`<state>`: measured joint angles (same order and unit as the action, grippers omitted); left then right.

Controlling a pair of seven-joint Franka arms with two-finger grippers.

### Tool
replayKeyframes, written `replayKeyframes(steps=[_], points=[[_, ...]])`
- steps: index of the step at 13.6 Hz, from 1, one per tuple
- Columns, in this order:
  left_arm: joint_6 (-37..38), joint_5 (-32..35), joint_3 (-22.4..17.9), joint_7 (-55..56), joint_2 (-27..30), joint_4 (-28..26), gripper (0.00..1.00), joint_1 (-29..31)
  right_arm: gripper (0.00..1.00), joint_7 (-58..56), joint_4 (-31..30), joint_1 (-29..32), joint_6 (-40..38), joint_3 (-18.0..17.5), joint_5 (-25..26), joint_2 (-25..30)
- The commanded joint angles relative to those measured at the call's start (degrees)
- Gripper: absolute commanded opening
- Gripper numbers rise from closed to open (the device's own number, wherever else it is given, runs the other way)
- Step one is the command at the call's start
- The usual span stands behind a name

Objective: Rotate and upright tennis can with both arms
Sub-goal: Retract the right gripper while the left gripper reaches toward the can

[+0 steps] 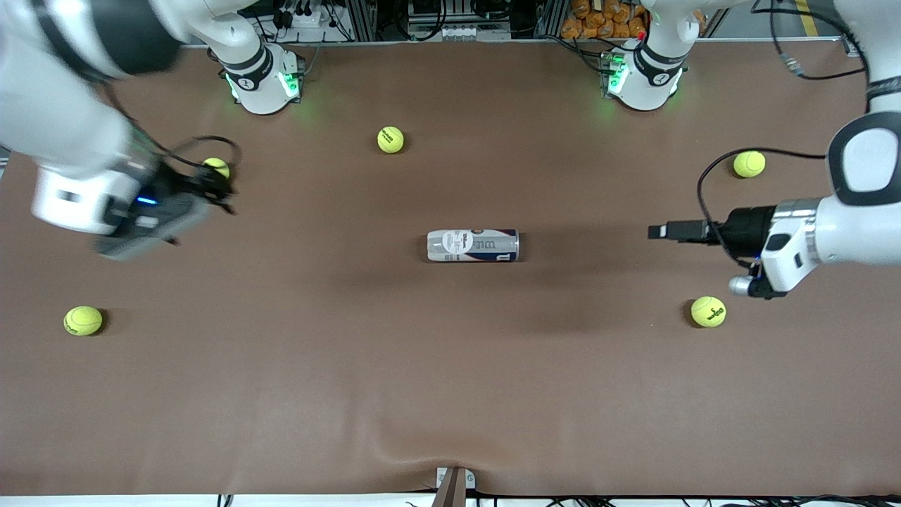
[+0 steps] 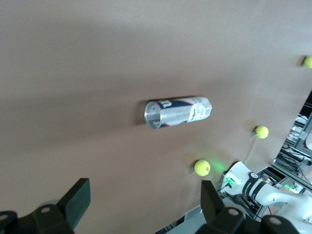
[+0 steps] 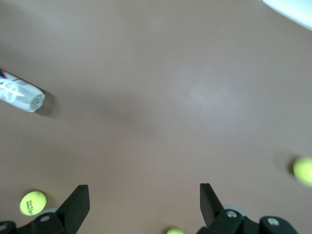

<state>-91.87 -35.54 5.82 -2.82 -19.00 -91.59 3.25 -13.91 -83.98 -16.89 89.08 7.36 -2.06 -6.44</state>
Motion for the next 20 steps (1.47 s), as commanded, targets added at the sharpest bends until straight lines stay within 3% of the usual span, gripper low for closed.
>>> replayKeyframes(steps=[1,3,5,9,13,16,20], points=[[-1.9,-1.29,0.33,-3.32,-4.54,0.63,1.0,-0.87,1.0,8.43,-2.77,5.45,-4.42,-1.03,-0.23,4.41],[-4.09,-2.68,0.33,-7.18,-6.22,-1.04,1.0,-0.96,1.0,12.49,-2.42,7.83,-5.93,-1.64,-0.32,4.68],[-4.81,-9.07,0.33,-7.9,-8.58,-1.83,1.0,-1.14,1.0,13.65,-2.24,11.08,-7.24,-2.26,-0.32,4.77],[-6.39,-12.35,0.33,-14.56,-11.22,-4.11,1.0,-1.67,1.0,17.14,-1.89,12.76,-11.29,-1.03,-0.05,4.85],[-7.44,-20.53,0.25,-24.93,-14.3,-8.77,1.0,-0.96,1.0,15.85,-2.58,14.87,-11.03,1.17,2.76,8.09],[-15.06,-24.47,0.42,-25.57,-14.49,-12.45,1.0,-4.46,1.0,15.85,-2.41,14.52,-10.24,0.82,4.08,8.37],[-19.83,-31.78,0.42,-29.43,-14.22,-16.85,1.0,-7.9,1.0,15.76,-2.5,14.61,-10.24,0.82,3.99,8.02]])
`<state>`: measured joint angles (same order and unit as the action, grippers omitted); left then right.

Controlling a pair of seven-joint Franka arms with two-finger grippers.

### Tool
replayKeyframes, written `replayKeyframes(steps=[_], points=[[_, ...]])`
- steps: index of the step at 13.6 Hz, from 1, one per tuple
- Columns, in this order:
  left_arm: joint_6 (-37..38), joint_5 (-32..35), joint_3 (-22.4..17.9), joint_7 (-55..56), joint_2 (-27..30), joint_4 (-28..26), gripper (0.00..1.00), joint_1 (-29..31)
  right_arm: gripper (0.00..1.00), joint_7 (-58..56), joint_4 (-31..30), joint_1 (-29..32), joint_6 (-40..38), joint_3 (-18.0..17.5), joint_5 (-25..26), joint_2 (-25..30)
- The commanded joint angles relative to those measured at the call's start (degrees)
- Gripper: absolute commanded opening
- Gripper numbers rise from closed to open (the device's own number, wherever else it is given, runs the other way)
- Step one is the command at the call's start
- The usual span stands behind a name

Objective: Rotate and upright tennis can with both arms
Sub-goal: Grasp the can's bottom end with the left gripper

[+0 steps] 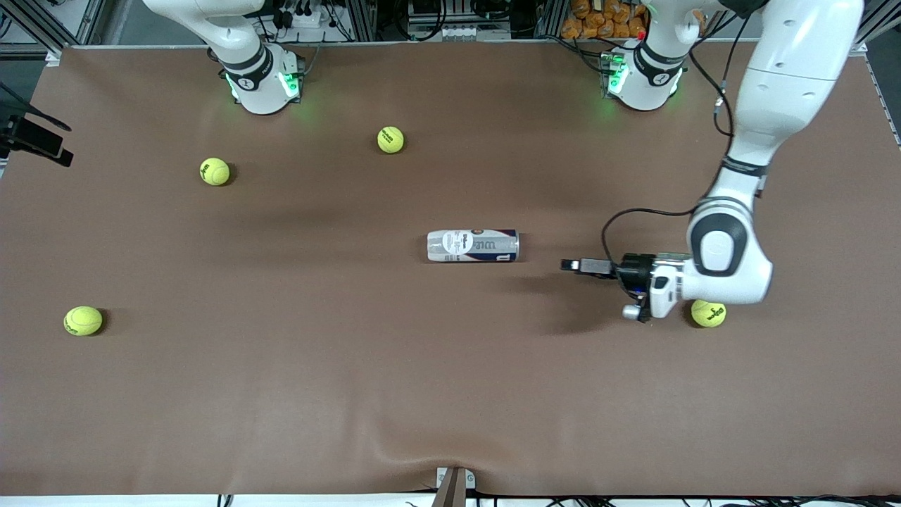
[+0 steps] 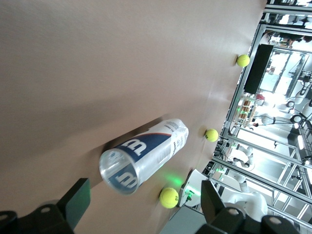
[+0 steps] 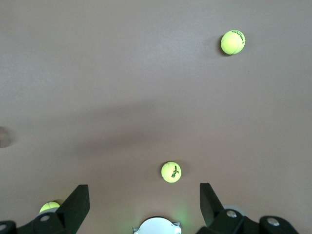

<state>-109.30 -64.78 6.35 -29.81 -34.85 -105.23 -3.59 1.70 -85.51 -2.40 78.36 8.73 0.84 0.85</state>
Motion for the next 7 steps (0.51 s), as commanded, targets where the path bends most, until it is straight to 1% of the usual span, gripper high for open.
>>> replayKeyframes(steps=[1,4,7], points=[[-3.63,-3.24,-0.02,-2.88,1.89,-4.44,1.0,-1.6,1.0,0.15,-0.97,-0.06,0.57,-0.55,1.0,0.64],[-3.99,-5.79,0.51,-3.06,1.81,-5.95,1.0,-1.95,1.0,0.15,-0.97,0.47,1.18,-0.46,0.39,0.2],[-4.95,-10.17,1.12,-3.15,1.72,-7.79,1.0,-2.91,1.0,0.06,-1.15,0.21,2.67,-0.38,0.65,0.11]])
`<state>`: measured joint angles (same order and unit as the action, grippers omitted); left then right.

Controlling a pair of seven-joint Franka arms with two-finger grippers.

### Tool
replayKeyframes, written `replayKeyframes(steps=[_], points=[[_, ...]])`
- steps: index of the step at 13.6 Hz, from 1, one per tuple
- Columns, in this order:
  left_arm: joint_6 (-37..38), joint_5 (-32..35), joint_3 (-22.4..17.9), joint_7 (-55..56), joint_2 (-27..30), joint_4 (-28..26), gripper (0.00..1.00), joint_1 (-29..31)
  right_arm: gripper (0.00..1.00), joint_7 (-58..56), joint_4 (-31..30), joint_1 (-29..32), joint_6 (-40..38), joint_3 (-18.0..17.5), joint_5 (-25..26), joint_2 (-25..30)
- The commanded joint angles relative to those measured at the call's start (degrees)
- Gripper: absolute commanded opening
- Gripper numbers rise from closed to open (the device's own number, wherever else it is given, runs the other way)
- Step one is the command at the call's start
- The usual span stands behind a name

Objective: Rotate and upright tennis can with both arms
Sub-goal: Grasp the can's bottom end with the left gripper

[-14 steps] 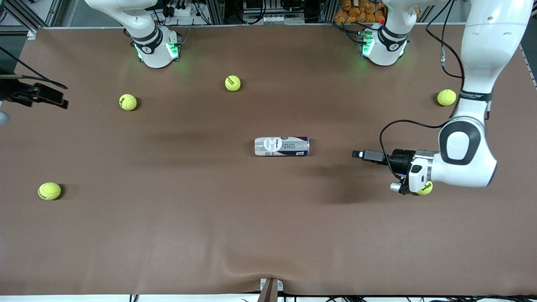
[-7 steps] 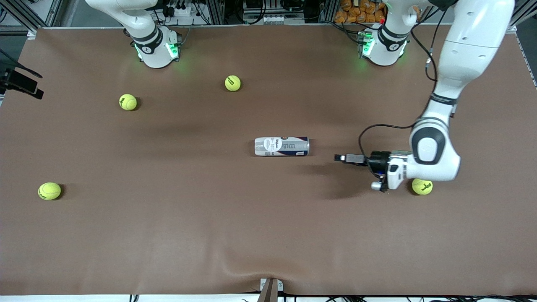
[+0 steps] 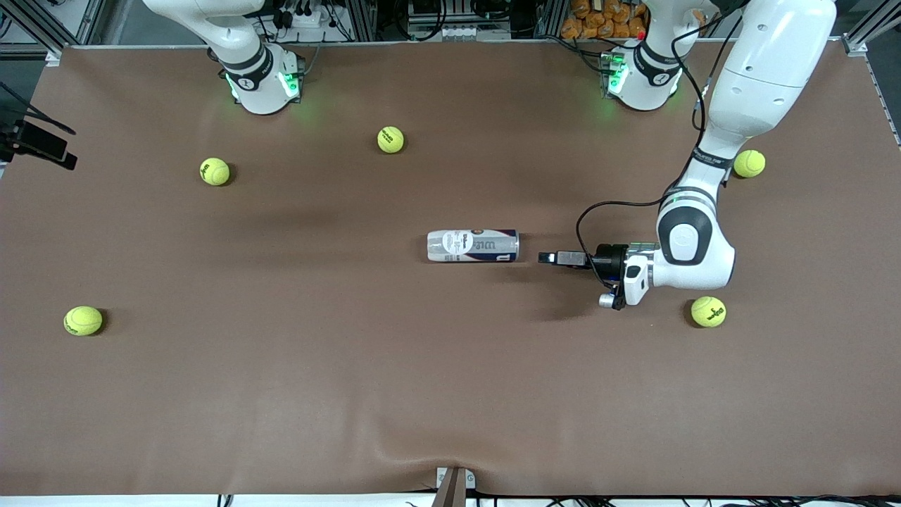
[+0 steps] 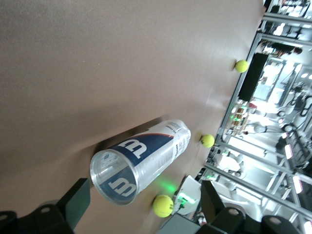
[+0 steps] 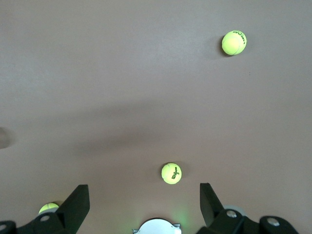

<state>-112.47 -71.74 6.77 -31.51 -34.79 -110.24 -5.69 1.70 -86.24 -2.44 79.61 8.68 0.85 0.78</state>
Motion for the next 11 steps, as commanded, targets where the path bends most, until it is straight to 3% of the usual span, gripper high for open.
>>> replayKeyframes(steps=[1,4,11], points=[[-2.75,-4.01,0.79,-1.54,1.4,-2.88,1.0,-1.33,1.0,-0.03,-0.42,0.24,2.3,-0.33,0.81,0.1],[-6.44,-6.47,0.88,-1.63,1.13,-3.66,1.0,-4.14,1.0,0.06,-0.42,0.15,3.36,-0.33,1.08,-0.86],[-6.8,-10.25,1.67,-1.71,0.78,-5.95,1.0,-5.03,1.0,0.06,-0.68,1.03,3.27,-0.33,1.26,-1.3]])
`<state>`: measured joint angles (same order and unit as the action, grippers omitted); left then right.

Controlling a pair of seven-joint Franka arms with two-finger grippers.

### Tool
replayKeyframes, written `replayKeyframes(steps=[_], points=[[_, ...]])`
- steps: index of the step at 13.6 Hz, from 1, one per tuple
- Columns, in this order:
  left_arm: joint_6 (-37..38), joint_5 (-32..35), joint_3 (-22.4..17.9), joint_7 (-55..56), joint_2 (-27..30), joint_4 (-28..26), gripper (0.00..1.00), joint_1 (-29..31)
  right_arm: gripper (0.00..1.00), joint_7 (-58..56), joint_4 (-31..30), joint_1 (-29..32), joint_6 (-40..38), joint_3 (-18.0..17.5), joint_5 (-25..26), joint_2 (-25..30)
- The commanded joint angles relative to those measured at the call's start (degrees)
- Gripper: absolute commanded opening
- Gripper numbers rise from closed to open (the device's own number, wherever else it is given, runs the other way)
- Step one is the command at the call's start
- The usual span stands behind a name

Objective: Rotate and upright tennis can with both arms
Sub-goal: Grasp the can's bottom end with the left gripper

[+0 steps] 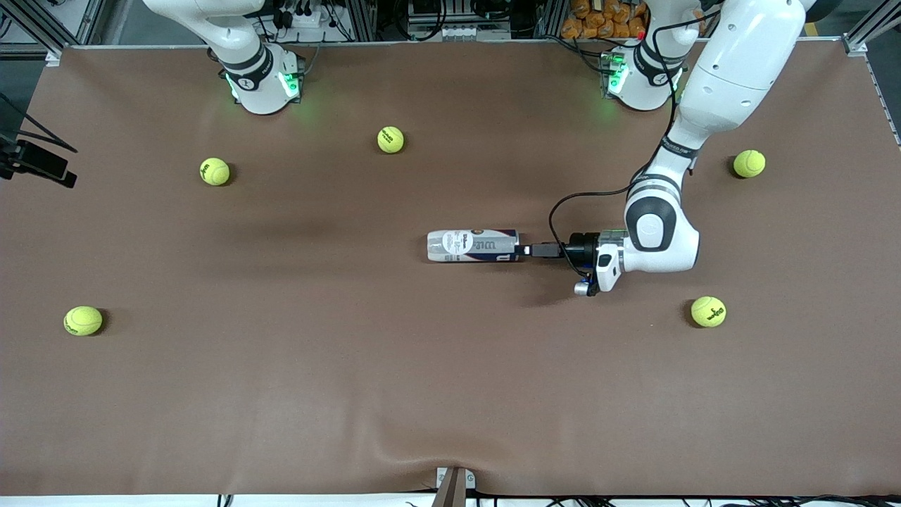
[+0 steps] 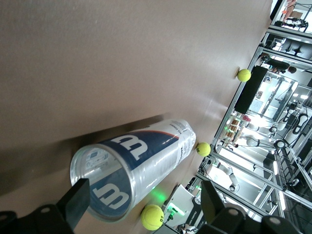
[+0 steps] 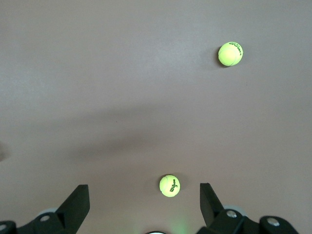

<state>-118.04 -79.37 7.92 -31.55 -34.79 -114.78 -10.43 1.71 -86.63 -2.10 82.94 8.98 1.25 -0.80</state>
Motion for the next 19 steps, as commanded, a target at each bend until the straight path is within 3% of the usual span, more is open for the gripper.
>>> replayKeyframes(steps=[1,3,4,6,8,10,12,15,16,19], points=[[-1.31,-4.29,0.6,-1.85,0.17,-1.32,1.0,-1.08,1.0,-0.03,-1.08,0.61,0.28,-0.63,0.86,0.35],[-1.58,-5.1,0.6,-2.29,-0.01,-1.23,0.98,-1.7,1.0,-0.04,-1.17,0.7,0.46,-0.63,0.86,0.27],[-2.01,-5.1,0.6,-2.29,-0.01,-1.15,0.9,-1.79,1.0,-0.04,-1.17,0.7,0.46,-0.63,0.86,0.27],[-2.02,-5.36,0.6,-3.08,-0.27,-0.8,0.85,-2.23,1.0,-0.04,-1.17,0.61,0.46,-0.63,0.86,0.27],[-2.02,-5.36,0.6,-5.1,-0.71,-0.71,0.64,-2.14,1.0,0.05,-1.26,0.61,0.46,-0.63,0.86,0.27],[-2.02,-5.45,0.6,-5.19,-0.71,-0.62,0.58,-2.14,1.0,-0.04,-1.17,0.7,0.46,-0.63,0.86,0.27],[-2.02,-5.45,0.6,-5.19,-0.71,-0.62,0.4,-2.05,1.0,-0.04,-1.17,0.7,0.55,-0.63,0.86,0.27],[-2.02,-5.45,0.6,-5.19,-0.71,-0.27,0.06,-2.14,1.0,0.05,-1.17,0.7,0.55,-0.63,0.86,0.27],[-2.02,-5.36,0.6,-5.1,-0.71,0.17,0.01,-2.23,1.0,-0.03,-1.17,0.7,0.55,-0.63,0.86,0.27],[-2.11,-5.36,0.52,-3.26,-0.54,2.1,0.0,-3.02,1.0,-0.04,-1.17,0.61,0.55,-0.63,0.86,0.18]])
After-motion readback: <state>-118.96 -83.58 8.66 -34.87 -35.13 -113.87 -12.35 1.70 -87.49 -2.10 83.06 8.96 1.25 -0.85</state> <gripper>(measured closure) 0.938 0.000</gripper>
